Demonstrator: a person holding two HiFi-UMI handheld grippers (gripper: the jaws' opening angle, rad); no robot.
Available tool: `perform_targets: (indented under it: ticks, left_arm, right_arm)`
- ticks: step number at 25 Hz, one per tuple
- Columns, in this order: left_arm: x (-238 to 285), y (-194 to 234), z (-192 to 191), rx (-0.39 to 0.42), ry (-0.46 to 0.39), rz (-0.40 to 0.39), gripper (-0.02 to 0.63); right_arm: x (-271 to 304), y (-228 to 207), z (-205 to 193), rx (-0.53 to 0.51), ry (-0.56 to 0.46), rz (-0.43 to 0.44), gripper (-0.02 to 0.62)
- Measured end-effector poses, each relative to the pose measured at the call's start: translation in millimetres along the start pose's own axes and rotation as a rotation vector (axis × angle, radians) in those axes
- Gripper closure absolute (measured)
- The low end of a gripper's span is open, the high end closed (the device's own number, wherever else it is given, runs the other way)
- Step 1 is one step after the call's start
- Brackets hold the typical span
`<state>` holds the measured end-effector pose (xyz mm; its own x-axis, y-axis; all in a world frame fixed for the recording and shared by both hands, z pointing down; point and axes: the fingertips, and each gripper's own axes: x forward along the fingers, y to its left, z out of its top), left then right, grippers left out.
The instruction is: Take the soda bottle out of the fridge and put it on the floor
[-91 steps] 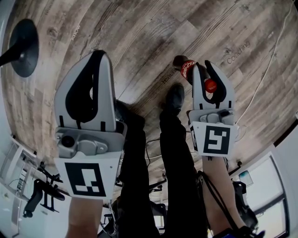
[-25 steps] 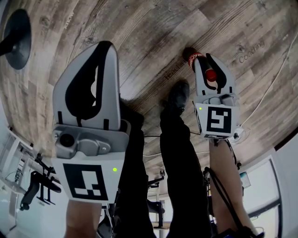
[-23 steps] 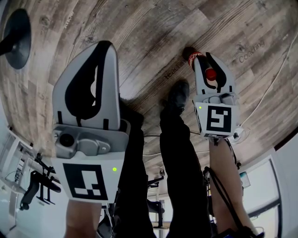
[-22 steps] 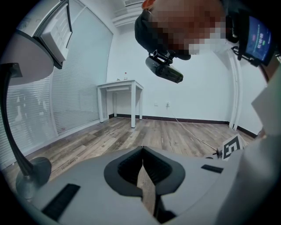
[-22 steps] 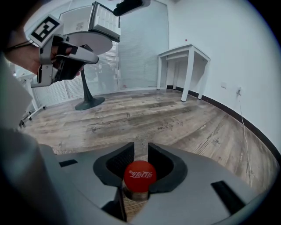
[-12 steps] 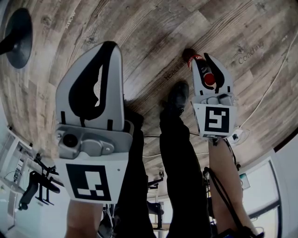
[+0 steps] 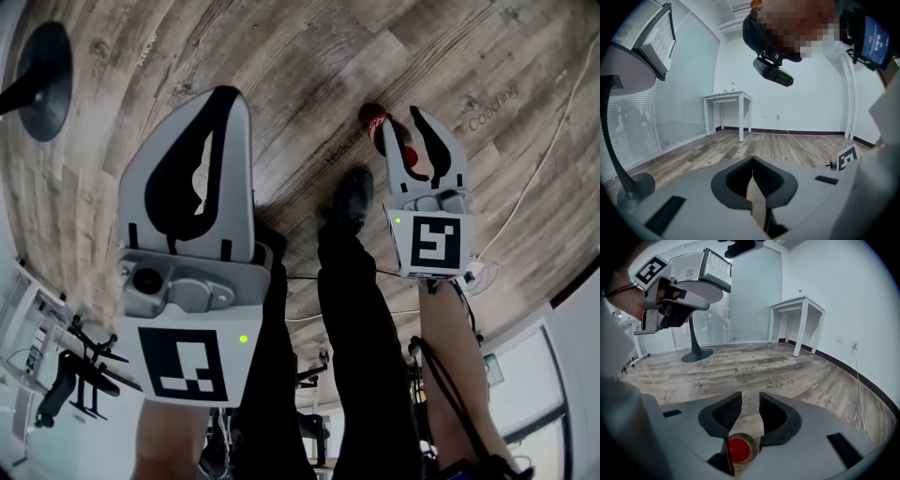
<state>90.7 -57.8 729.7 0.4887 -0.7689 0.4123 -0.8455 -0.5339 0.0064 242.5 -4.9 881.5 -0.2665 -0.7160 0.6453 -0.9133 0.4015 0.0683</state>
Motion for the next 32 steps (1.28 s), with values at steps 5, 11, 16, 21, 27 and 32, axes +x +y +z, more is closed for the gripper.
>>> perform_targets:
  ticks: [5, 11, 16, 21, 27, 32]
  left_arm:
    - [-8, 5, 33, -0.004, -0.037, 0.024, 0.589]
    - [-27, 15, 95, 0.0, -0.094, 0.058, 0.589]
    - [-52, 28, 165, 0.016, -0.156, 0.108, 0.589]
    - [-87, 45, 245, 0.016, -0.196, 0.161, 0.589]
    - [-134, 62, 381, 0.07, -0.332, 0.202, 0.589]
    - [-185, 72, 487, 0.089, -0.428, 0.27, 0.589]
  right_arm:
    - [-10, -6, 45, 0.002, -0.088, 0.0, 0.465]
    - [-33, -9, 124, 0.021, -0.194, -0.013, 0.469]
    - [-66, -13, 221, 0.031, -0.329, -0.02, 0.476]
    - [-116, -17, 326, 0.038, -0.441, -0.025, 0.497]
    - [-190, -28, 468, 0.007, -0.587, -0.039, 0.518]
    - [-272, -25, 574, -0.032, -0.714, -0.04, 0.558]
